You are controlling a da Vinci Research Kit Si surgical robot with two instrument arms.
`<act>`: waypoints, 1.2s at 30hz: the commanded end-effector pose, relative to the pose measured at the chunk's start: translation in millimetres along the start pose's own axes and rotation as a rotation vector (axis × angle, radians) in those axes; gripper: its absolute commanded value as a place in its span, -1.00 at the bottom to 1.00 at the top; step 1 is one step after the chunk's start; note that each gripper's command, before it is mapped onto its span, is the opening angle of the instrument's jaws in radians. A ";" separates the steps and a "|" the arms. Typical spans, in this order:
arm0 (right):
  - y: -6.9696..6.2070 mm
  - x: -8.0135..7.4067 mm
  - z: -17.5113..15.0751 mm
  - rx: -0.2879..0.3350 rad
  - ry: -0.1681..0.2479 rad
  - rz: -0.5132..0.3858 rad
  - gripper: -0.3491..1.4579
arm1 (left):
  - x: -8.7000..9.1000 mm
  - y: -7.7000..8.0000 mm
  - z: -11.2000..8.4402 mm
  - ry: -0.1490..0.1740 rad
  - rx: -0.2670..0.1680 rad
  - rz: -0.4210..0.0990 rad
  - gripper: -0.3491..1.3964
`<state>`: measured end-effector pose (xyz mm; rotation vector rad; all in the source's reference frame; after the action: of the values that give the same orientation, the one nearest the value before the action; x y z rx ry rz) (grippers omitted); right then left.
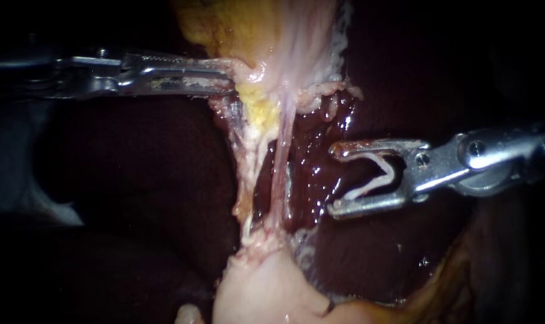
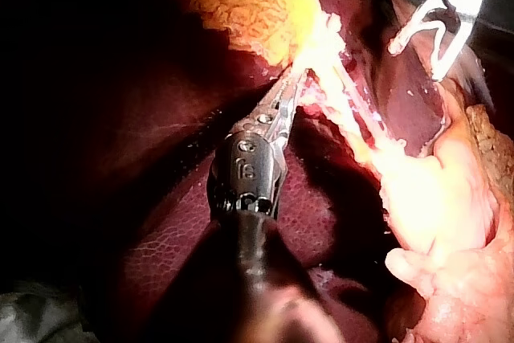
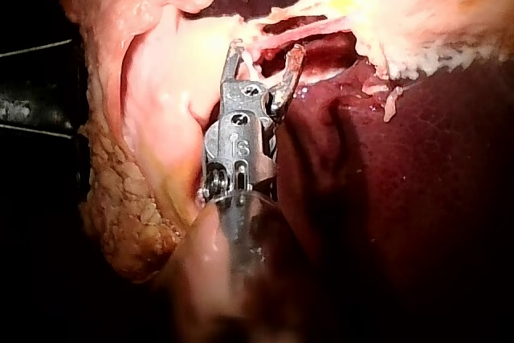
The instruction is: Clipping first clip left tube
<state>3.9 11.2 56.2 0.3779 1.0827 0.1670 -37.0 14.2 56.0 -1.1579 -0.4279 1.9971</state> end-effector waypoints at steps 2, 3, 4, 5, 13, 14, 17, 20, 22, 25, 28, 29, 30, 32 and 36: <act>0.0 0.0 0.1 0.000 0.000 0.000 -0.07 | 0.5 -0.1 -0.9 -0.002 -0.008 -0.003 -1.00; 0.0 0.0 0.1 0.003 0.001 0.000 -0.07 | 0.8 -0.1 -1.5 -0.003 -0.013 -0.004 -1.00; 0.0 0.0 0.1 0.003 0.001 0.000 -0.07 | 1.2 0.0 -2.5 -0.008 -0.016 -0.007 -1.00; 0.0 0.0 0.1 0.003 0.001 0.000 -0.07 | 1.5 0.0 -3.3 -0.005 -0.013 -0.008 -1.00; 0.0 0.0 0.1 0.005 0.001 0.000 -0.07 | 5.5 0.0 -10.3 0.049 0.015 -0.038 -1.00; 0.0 0.0 0.1 0.005 0.001 0.001 -0.07 | 6.0 -0.1 -10.9 0.055 0.017 -0.041 -1.00; 0.0 0.1 0.2 0.008 0.001 0.001 -0.07 | 6.4 -0.2 -11.5 0.060 0.021 -0.040 -1.00; -0.2 0.5 0.7 0.015 0.003 0.002 -0.07 | 6.1 -0.2 -11.4 0.060 0.023 -0.038 -1.00; -0.5 0.9 1.2 0.026 0.005 0.002 -0.07 | 6.1 -0.2 -11.4 0.060 0.023 -0.038 -1.00; -0.9 1.6 2.2 0.060 0.010 0.003 -0.07 | 6.0 -0.1 -11.4 0.061 0.023 -0.038 -1.00; -1.2 2.2 3.5 0.090 0.015 0.001 -0.07 | 6.0 -0.1 -11.2 0.061 0.025 -0.038 -1.00; -1.4 2.4 4.0 0.095 0.015 0.000 -0.07 | 5.9 0.0 -11.2 0.061 0.025 -0.037 -1.00; -1.5 2.5 4.5 0.100 0.016 -0.006 -0.08 | 5.8 0.0 -11.0 0.062 0.027 -0.037 -1.00; -1.7 2.8 5.7 0.114 0.018 -0.001 -0.09 | 5.8 0.1 -10.8 0.062 0.029 -0.037 -1.00; -1.8 2.9 8.4 0.126 0.017 0.010 -0.09 | 5.7 0.2 -10.7 0.062 0.030 -0.037 -1.00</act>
<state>13.3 8.4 57.0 0.5015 1.1119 0.1079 -29.7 17.5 46.8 -1.1827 -0.3842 1.9234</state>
